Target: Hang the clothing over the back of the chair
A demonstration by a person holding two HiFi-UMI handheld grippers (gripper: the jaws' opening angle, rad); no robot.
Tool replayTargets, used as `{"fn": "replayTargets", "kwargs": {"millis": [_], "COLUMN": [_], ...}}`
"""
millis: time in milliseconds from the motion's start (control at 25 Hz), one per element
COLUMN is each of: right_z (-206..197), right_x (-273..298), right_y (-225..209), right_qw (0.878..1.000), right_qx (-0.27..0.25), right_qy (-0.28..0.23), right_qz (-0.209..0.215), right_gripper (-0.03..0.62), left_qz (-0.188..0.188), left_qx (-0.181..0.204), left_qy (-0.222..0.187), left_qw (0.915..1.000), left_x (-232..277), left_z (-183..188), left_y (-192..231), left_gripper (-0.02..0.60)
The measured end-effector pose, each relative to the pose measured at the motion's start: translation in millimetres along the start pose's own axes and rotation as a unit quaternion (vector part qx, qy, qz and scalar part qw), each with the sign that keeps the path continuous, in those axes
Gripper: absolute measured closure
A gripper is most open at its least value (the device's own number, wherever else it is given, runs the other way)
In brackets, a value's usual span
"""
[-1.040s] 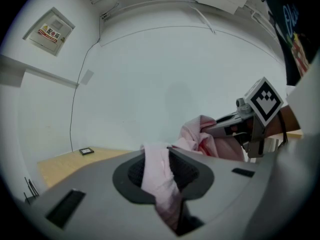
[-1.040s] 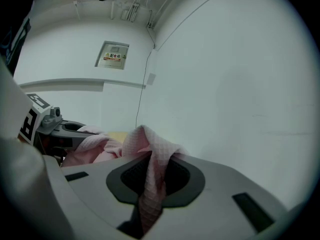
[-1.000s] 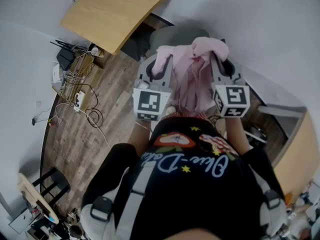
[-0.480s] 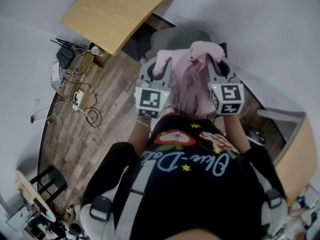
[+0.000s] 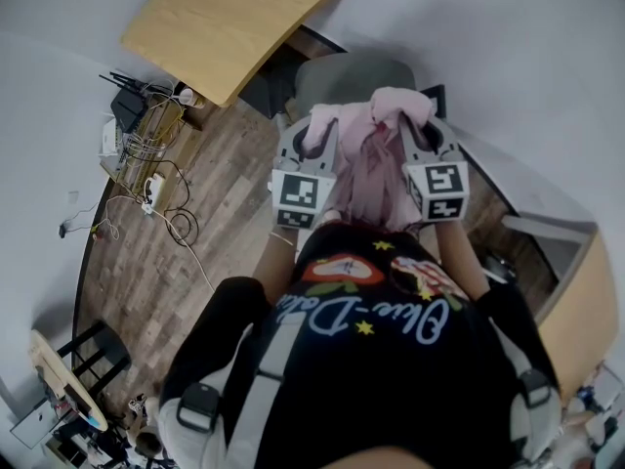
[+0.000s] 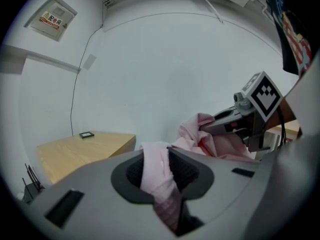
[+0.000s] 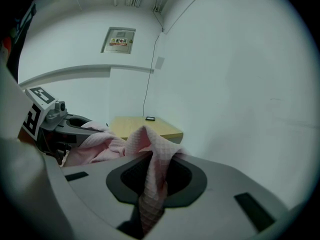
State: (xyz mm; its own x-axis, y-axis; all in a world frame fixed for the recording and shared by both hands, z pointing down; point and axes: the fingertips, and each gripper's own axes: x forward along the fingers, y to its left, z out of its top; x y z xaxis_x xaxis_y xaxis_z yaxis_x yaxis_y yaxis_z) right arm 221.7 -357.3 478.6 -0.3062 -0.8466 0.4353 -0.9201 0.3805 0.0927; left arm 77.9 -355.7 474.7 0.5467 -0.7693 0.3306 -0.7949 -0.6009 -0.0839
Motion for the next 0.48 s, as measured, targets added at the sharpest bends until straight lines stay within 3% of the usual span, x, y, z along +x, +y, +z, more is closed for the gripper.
{"fn": "replayTargets", "kwargs": {"millis": [480], "right_z": [-16], "right_x": [5], "right_y": [9], "right_qw": [1.000], "right_qx": [-0.005], "right_qy": [0.025], "right_qz": [0.011], "right_gripper": [0.548], "left_qz": [-0.009], "left_qx": [-0.007], "left_qy": [0.031], "left_qw": [0.9994], "left_x": [2], "left_z": [-22], "left_y": [-8], "left_gripper": [0.523]}}
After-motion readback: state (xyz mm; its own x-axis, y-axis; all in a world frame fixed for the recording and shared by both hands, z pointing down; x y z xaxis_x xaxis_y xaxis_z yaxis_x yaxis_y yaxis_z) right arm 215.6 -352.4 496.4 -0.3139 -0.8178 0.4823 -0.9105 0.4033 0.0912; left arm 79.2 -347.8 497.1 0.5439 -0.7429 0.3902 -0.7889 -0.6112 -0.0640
